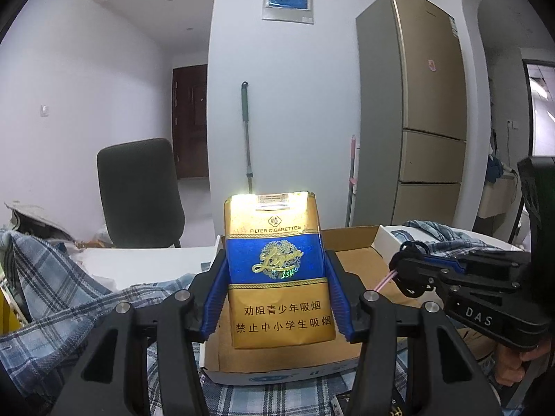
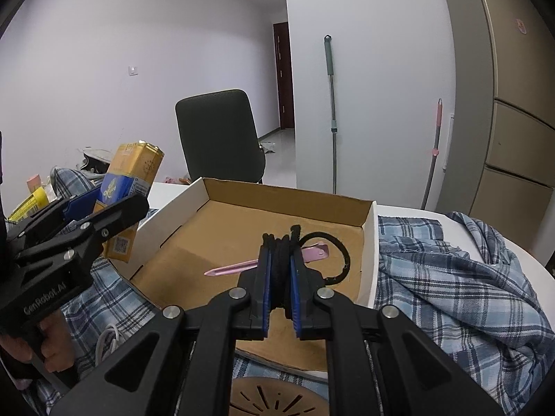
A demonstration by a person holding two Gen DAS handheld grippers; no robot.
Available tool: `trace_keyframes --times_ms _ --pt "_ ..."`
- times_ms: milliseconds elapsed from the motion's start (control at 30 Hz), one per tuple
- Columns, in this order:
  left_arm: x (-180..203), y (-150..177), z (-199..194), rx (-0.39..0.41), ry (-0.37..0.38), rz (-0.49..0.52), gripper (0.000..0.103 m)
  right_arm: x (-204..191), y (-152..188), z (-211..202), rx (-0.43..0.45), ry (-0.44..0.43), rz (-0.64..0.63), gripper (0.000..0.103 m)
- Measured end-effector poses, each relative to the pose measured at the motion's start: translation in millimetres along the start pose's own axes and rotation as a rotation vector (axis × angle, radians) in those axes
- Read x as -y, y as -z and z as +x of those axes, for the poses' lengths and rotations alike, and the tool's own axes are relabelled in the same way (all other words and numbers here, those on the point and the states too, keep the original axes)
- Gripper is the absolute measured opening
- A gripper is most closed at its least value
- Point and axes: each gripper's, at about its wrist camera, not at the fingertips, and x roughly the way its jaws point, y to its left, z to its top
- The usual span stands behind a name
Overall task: Organize soft objects
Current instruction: 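Carry the cigarette pack and hair ties into the cardboard box and release both, then withdraw both tools from the box back over the table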
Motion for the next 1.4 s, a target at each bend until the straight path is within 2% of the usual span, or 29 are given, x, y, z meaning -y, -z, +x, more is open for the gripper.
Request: trace_keyframes --times_ms 133,167,200,267,300,367,500,567,600,733,833,967,1100,1167,1400 --pt "-3 0 1 -0.008 -0.003 -0.017 0.056 -1 0 2 -0.004 0.000 0.000 0.009" --pt "-3 0 1 -0.008 -0.004 -0.016 0.061 -1 0 2 -0.002 -0.001 0.000 0.009" --pt "-3 0 0 -0.007 -0.005 -0.016 0.071 0 0 2 0.001 -0.002 0.001 0.009" --pt "-3 1 1 -0.005 -0.011 -0.018 0.085 -1 1 2 0.001 -0.002 0.000 0.009" --pt "-4 1 0 -0.003 -0.018 -0.022 0.085 -1 1 2 -0.001 -0.001 0.001 0.009" --pt "-5 1 -1 0.004 -0.029 -0.031 0.085 0 2 3 -0.010 -0.001 0.009 0.017" --pt "-8 1 2 -0.008 -0.032 -0.043 0.085 3 2 3 -0.014 -0.003 0.025 0.026" --pt "-8 1 1 -0.006 -0.033 -0.044 0.085 3 2 2 -0.007 -0.001 0.026 0.040" --pt "-7 1 1 -0.006 -0.032 -0.041 0.085 3 1 0 0.000 0.001 0.026 0.043" --pt "-3 -2 -1 -0.006 -0.027 -0.020 0.085 6 -10 -16 0.046 0.010 0.051 0.043" --pt "-4 -17 -13 0.034 -0.028 -0.034 0.085 9 -21 -34 0.081 -0.002 0.076 0.043" --pt "-7 -45 -42 0.101 -0.036 -0.056 0.085 0 -33 -66 0.171 0.033 0.005 0.043" --pt "-7 -69 -80 0.166 -0.047 -0.056 0.085 -12 -42 -102 0.217 0.037 -0.052 0.043" --pt "-4 -78 -98 0.165 -0.085 -0.046 0.085 -17 -45 -123 0.242 0.031 -0.054 0.044" --pt "7 -70 -151 0.218 -0.037 -0.009 0.085 -26 -34 -184 0.313 0.001 0.014 0.048"
